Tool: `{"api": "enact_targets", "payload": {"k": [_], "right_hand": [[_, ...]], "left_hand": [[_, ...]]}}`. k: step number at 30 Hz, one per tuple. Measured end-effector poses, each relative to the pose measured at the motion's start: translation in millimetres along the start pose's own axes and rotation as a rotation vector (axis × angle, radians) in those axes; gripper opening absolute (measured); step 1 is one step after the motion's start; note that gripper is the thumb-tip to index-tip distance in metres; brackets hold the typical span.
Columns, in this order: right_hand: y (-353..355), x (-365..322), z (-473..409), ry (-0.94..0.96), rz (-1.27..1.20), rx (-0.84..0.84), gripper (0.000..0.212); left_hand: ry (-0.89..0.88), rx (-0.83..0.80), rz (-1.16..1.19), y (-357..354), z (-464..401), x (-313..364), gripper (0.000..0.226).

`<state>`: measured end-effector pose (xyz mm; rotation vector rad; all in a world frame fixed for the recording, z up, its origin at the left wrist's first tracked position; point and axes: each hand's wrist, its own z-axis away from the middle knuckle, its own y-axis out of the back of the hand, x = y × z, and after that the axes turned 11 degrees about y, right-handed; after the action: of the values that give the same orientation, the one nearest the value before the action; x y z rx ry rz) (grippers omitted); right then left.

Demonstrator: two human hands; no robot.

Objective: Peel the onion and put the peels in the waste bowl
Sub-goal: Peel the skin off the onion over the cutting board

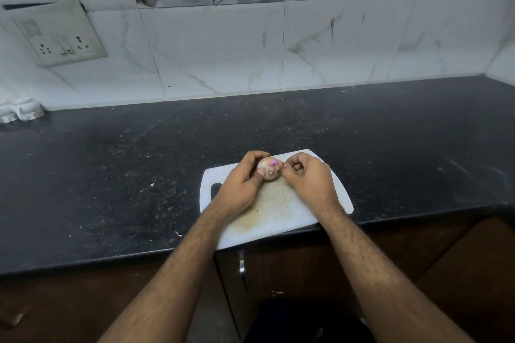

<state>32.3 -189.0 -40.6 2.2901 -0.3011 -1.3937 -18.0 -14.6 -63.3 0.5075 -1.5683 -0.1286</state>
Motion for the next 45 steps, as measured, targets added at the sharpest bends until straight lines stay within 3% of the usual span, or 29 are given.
{"api": "enact_targets", "payload": {"k": [8, 15, 21, 25, 30, 35, 37, 40, 42, 45], "right_hand": [[-0.5, -1.0, 1.1, -0.028, 0.011, 0.096, 0.019], [-0.1, -5.0, 1.5, -0.065, -0.014, 0.156, 0.018], [0.4, -1.6, 1.7, -0.068, -0.024, 0.196, 0.016], [-0.4, -0.5, -0.1, -0.067, 0.006, 0.230, 0.042], [-1.6, 1.2, -0.2, -0.013, 0.048, 0.166, 0.029], [-6.3, 3.7, -1.5, -0.007, 0.097, 0.161, 0.046], [-5.4, 2.2, -1.5, 0.067, 0.150, 0.144, 0.039], [-2.7, -1.1, -0.7, 0.214, 0.136, 0.007, 0.012], [-4.4, 0.5, -0.8, 0.283, 0.115, -0.130, 0.024], [-5.5, 0.3, -2.3, 0.243, 0.092, -0.145, 0.019]], "left_hand": [[0.061, -0.032, 0.060, 4.4, 1.7, 0.7, 0.039], [0.026, -0.029, 0.005, 2.3, 5.3, 5.4, 0.071], [0.035, -0.038, -0.038, 2.6, 7.3, 11.1, 0.060], [-0.020, -0.039, -0.039, 2.4, 6.0, 9.9, 0.033], [-0.024, 0.011, -0.086, 2.3, 3.2, 8.2, 0.036], [-0.022, 0.061, -0.046, 2.0, 6.6, 11.4, 0.041], [-0.007, 0.069, -0.030, 0.9, 6.8, 11.3, 0.037], [-0.032, 0.078, -0.073, -0.7, 4.8, 9.0, 0.027], [-0.060, 0.055, -0.087, -0.8, 4.1, 7.6, 0.026], [-0.077, 0.027, -0.151, -0.2, 3.7, 6.9, 0.046]]}}
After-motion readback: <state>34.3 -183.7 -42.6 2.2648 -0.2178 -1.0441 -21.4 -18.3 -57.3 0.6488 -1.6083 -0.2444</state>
